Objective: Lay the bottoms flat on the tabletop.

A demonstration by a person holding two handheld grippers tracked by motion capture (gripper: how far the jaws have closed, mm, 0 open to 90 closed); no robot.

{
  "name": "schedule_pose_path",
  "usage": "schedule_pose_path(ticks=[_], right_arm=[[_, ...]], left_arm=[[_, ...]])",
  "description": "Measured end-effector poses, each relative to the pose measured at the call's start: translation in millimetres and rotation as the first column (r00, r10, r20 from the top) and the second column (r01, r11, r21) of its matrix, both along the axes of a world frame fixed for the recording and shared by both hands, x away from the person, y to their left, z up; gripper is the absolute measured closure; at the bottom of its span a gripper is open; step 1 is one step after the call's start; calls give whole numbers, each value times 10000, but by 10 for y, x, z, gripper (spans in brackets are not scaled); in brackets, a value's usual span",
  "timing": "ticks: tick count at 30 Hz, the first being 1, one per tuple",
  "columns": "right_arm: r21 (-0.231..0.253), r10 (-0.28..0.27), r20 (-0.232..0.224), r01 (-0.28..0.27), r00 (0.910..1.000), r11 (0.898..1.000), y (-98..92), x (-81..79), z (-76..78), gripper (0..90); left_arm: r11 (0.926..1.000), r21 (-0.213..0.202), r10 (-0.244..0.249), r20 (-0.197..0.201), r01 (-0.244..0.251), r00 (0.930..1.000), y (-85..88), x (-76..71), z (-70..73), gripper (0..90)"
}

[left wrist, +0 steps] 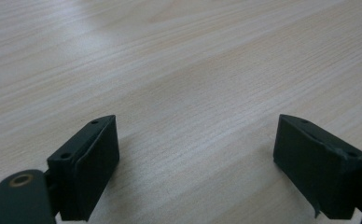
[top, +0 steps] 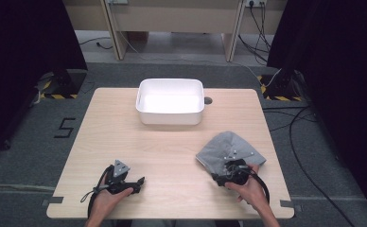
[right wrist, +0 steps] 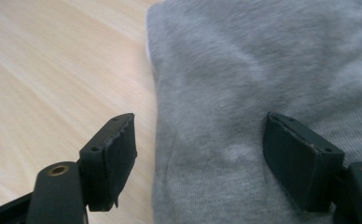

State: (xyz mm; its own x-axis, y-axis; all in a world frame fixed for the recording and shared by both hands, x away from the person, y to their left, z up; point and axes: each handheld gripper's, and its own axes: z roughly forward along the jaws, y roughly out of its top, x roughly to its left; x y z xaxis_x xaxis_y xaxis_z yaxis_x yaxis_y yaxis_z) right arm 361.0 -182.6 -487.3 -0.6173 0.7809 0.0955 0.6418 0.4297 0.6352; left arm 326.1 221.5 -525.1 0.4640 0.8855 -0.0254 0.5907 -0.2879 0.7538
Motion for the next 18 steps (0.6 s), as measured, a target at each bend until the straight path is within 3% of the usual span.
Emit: schedule_pose_path(ticks=[7, 10, 12, 15, 18], right_arm=[[-65, 612, -27, -612, 9981, 9981, 257, -92, -24, 232], [295, 979, -217, -973, 9950, 9948, 332, -129, -12, 245], [717, 1255, -278, -1232, 9917, 9898, 328, -130, 53, 299], [1603, 999, 197, -1018, 9948, 9818, 211, -107, 261, 311], [1475, 535, 854, -658, 9949, 9869, 69, -57, 414, 306]], left_arm=[[10000, 3, 7, 1, -7, 10000, 0, 0, 0, 132], [10000, 3, 10, -1, -10, 10000, 0, 0, 0, 132], [10000, 1, 10, 2, -10, 10000, 0, 0, 0, 132], [10000, 1, 10, 1, -10, 10000, 0, 0, 0, 132], [10000, 4, 9, 0, -9, 10000, 0, 0, 0, 132]])
